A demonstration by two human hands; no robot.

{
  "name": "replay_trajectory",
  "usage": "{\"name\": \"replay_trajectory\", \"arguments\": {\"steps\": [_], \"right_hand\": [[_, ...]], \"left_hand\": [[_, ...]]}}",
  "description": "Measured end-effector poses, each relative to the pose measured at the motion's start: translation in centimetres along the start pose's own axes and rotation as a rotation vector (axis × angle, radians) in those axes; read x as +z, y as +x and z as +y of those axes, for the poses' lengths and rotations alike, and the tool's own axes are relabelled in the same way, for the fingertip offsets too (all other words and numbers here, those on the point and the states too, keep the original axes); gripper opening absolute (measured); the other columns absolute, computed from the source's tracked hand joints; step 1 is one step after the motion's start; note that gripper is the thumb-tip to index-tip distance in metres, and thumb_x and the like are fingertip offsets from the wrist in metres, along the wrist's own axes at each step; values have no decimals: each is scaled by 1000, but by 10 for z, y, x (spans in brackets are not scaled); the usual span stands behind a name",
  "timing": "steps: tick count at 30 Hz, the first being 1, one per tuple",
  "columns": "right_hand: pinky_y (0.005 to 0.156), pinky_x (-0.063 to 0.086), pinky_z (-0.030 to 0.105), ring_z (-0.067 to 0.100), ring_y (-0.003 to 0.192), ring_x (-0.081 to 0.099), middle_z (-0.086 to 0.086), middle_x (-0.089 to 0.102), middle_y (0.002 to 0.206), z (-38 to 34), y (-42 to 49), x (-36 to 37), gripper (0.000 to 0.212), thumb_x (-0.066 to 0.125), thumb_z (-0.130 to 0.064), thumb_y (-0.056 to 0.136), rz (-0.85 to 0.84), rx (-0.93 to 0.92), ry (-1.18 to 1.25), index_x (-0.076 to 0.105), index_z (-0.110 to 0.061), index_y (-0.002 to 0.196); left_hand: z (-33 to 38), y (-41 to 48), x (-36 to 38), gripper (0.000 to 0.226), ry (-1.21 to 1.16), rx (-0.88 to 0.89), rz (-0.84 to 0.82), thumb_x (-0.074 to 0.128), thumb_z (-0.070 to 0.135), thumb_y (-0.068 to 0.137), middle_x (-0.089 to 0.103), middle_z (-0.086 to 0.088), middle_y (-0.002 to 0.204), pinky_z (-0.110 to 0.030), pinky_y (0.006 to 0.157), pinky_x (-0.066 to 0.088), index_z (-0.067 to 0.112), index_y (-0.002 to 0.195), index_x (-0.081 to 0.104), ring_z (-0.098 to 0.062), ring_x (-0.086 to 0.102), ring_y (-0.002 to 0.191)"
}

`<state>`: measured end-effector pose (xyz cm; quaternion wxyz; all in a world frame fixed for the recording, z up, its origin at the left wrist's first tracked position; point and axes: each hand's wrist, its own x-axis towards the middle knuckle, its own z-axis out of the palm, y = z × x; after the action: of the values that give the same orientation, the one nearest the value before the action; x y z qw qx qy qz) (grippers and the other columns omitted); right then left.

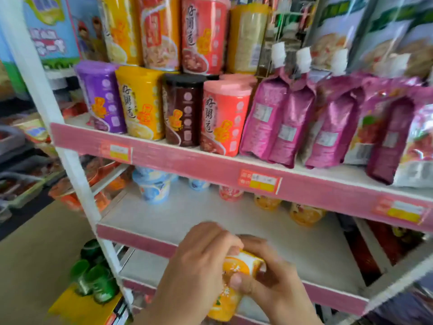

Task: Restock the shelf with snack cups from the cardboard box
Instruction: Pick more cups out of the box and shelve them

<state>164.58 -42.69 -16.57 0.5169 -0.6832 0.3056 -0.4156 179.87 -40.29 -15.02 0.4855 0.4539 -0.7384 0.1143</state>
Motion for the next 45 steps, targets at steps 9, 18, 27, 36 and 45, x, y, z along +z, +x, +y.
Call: {"name": "replay_trajectory", "arguments": {"steps": [9, 18, 27, 36, 45], "right_hand": [[81, 53, 28, 12, 99, 64, -5, 67, 105, 34, 13, -62, 41, 82, -49, 60, 233, -229, -148, 71, -30, 94], [81, 54, 34, 18, 97, 65, 0, 69, 102, 79, 18, -94, 28, 79, -28, 72, 369, -330, -149, 70, -25, 97], [89, 43, 24, 8, 104, 53, -20, 57, 102, 74, 47, -131, 26, 57, -23, 81, 592, -660, -608, 57, -40, 101], [90, 29, 0, 5, 116, 46, 1, 54, 128, 69, 79, -159, 37, 54, -1, 89, 752, -508, -609, 56, -27, 115], [103, 40, 34, 23, 121, 50, 8, 56, 128, 73, 95, -190, 39, 51, 1, 89, 752, -462, -801, 57, -14, 125]], "left_hand": [[-21, 8, 88, 17, -224, 129, 107, 52, 9, 87, 67, 2, 93, -25, 94, 43, 15, 96, 65, -13, 60, 95], [-28, 10, 146, 31, -275, 59, 94, 47, 35, 91, 58, 0, 121, -8, 99, 31, 20, 110, 65, -4, 49, 114], [-15, 63, 177, 19, -345, 130, 132, 52, 12, 84, 56, 5, 99, -1, 87, 33, 6, 94, 66, 2, 49, 95], [-8, 104, 212, 18, -324, 10, 155, 62, 4, 84, 66, -8, 102, -3, 79, 33, 5, 102, 65, -11, 55, 93], [-10, 117, 245, 24, -400, -106, 51, 56, 6, 90, 61, 2, 99, -17, 78, 38, 11, 114, 59, -18, 58, 95]]}}
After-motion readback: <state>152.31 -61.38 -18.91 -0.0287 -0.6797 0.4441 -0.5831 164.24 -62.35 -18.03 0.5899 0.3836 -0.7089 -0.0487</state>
